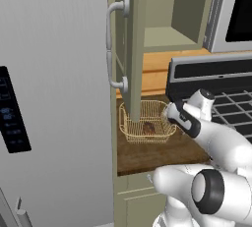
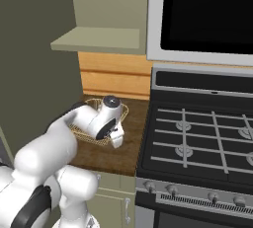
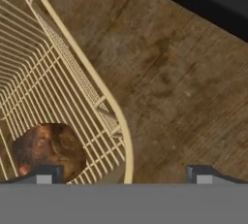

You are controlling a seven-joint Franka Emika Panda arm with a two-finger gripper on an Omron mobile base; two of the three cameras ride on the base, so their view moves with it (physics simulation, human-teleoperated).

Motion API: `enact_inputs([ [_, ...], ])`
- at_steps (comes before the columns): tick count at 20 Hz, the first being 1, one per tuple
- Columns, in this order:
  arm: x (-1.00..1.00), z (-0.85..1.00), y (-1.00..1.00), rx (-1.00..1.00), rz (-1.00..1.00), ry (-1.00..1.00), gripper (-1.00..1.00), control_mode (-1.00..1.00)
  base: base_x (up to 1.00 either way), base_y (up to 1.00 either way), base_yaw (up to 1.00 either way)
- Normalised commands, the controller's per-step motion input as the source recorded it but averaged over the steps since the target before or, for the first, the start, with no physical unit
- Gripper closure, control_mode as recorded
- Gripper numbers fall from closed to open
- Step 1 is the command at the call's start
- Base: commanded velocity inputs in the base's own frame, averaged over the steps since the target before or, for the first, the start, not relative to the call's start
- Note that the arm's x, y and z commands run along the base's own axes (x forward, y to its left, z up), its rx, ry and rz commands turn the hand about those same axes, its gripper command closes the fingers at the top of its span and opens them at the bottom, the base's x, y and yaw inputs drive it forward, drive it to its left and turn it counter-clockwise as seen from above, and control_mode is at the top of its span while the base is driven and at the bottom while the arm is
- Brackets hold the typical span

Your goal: Open the cabinet, pick up the bread from the cabinet and place it in the basket. Then move the basket to the dining counter.

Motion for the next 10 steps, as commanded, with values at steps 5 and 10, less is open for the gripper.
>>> enact_inputs([
  [5,0.00,-0.31,0.23,-0.02,0.00,0.13,-1.00,-1.00,0.00,0.00,0.00],
  [10,0.14,-0.32,0.04,-0.01,-0.01,0.06,-1.00,-1.00,0.00,0.00,0.00],
])
